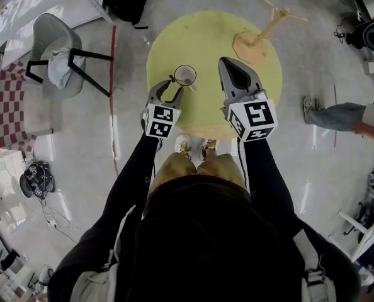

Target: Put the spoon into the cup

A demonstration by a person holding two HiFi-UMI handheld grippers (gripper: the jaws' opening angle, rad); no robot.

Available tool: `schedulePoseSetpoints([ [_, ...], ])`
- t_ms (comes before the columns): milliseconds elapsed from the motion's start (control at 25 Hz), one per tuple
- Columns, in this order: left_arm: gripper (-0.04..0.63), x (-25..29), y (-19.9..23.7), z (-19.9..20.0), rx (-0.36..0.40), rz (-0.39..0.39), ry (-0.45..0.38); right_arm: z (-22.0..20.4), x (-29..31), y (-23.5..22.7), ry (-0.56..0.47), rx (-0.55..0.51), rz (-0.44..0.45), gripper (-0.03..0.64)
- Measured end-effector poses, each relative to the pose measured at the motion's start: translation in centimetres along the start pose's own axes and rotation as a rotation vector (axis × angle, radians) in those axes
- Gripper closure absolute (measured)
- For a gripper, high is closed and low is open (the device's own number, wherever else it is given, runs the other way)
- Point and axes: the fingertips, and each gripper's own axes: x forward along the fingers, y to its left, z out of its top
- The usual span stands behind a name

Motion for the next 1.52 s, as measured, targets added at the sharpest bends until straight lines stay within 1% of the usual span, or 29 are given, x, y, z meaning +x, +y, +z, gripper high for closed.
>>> schedulePoseSetpoints([
  [760, 0.413, -0.3, 0.1, 0.1, -0.020, 0.008, -0.002, 0.2, -0.5, -0.1, -0.005, 0.001, -0.008, 0.591],
  [920, 0.413, -0.2, 0.1, 0.5, -0.017, 0.017, -0.016, 0.2, -0.7, -0.3, -0.011, 0.000, -0.009, 0.592],
  [1160, 0.413, -0.9, 1.0, 2.9, -0.028, 0.036, -0.082, 0.7, -0.8, -0.4, -0.024, -0.006, -0.014, 0.592],
  [1280, 0.413, -1.7, 1.6, 5.1, -0.021, 0.047, -0.129, 1.4, -0.8, -0.4, -0.035, -0.012, -0.015, 0.591],
  [1520, 0.413, -3.8, 2.4, 10.5, 0.003, 0.063, -0.250, 2.8, -0.8, -0.6, -0.062, -0.026, -0.020, 0.591],
])
